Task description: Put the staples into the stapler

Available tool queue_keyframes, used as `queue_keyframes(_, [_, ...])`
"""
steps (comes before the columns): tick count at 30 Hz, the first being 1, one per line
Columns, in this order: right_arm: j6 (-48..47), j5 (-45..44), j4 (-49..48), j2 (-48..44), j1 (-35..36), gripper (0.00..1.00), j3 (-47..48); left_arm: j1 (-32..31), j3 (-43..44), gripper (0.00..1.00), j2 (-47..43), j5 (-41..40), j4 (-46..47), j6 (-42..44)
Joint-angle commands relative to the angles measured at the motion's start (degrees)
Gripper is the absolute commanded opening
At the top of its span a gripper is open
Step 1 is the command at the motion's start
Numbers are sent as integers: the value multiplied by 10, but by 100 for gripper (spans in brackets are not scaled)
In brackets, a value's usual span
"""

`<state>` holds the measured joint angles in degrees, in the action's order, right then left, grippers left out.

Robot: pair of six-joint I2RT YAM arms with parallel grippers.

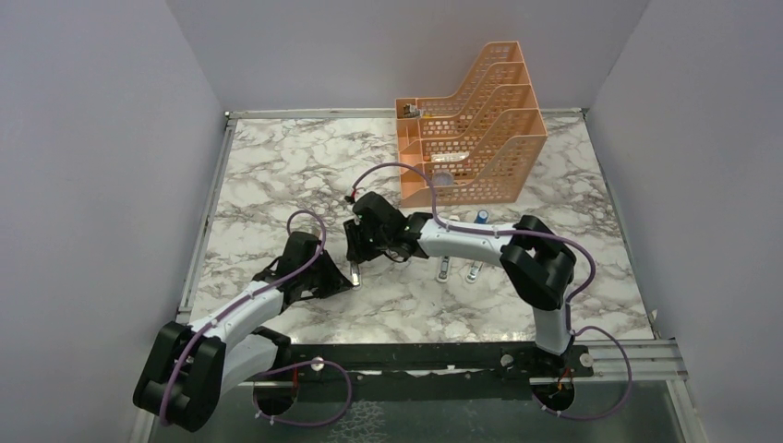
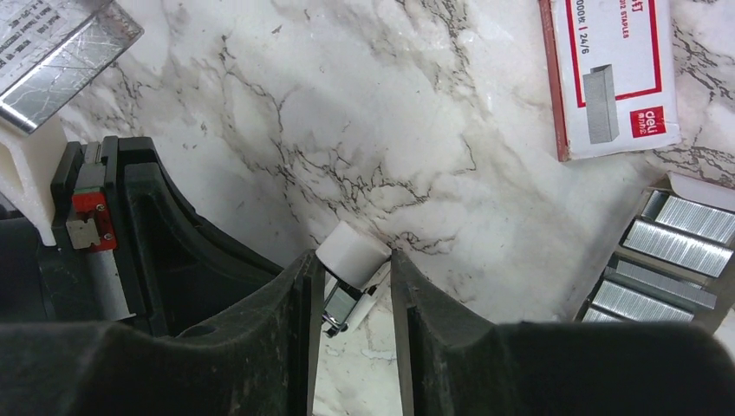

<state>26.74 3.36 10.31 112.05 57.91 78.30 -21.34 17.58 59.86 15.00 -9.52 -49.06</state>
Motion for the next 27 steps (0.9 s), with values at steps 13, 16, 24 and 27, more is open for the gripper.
queue_keyframes(13, [79, -135, 76, 40, 12, 55, 97, 5, -7, 14, 12, -58, -16, 21])
queue_keyframes(16, [81, -133, 97, 52, 12, 54, 108, 4, -7, 14, 11, -58, -15, 21])
queue_keyframes(24, [67, -73, 110, 37, 12, 51, 83, 4, -7, 14, 11, -57, -15, 22])
queue_keyframes(27, [63, -55, 94, 24, 12, 39, 63, 4, -7, 14, 11, -58, -14, 23])
